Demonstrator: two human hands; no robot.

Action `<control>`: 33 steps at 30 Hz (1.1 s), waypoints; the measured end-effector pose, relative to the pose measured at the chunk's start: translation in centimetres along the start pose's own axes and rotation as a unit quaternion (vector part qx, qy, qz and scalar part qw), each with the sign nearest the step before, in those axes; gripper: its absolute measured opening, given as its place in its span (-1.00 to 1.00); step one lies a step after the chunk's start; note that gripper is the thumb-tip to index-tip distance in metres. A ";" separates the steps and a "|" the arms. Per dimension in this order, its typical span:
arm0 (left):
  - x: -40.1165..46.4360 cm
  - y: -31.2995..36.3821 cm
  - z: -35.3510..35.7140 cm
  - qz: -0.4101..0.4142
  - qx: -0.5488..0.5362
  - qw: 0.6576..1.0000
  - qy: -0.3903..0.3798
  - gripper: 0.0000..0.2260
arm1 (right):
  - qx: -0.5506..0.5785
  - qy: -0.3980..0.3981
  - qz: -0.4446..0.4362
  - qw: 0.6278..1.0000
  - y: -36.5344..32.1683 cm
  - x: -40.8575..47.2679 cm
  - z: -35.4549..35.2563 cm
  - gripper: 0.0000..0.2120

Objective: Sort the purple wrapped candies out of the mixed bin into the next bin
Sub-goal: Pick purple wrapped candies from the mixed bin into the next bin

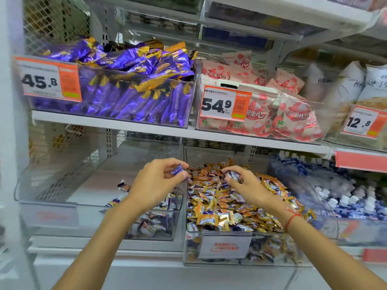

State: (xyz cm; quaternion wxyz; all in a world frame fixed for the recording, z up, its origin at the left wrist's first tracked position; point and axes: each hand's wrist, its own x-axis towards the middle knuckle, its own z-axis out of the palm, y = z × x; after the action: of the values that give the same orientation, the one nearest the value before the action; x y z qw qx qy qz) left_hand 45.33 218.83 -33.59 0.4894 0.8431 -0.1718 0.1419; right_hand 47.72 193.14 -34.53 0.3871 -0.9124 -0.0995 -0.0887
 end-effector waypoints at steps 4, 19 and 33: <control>0.3 -1.3 -3.5 -0.007 0.067 0.993 0.097 -0.88 | -0.013 0.052 -0.186 0.981 -5.0 -1.1 3.4 -0.75; -0.4 0.2 1.3 0.040 0.170 0.984 0.027 -0.70 | -0.214 0.121 -0.081 0.966 -0.1 0.5 1.0 -0.64; 6.2 1.4 12.7 0.046 0.268 0.945 -0.180 -0.57 | -0.230 -0.078 0.001 0.970 5.2 2.4 -1.9 -0.57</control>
State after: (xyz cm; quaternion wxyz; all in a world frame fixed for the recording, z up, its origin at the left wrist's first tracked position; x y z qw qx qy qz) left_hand 51.23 206.16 -36.07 0.1997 0.9458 -0.2512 0.0505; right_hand 51.20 188.46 -36.20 0.1577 -0.9812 -0.1051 -0.0375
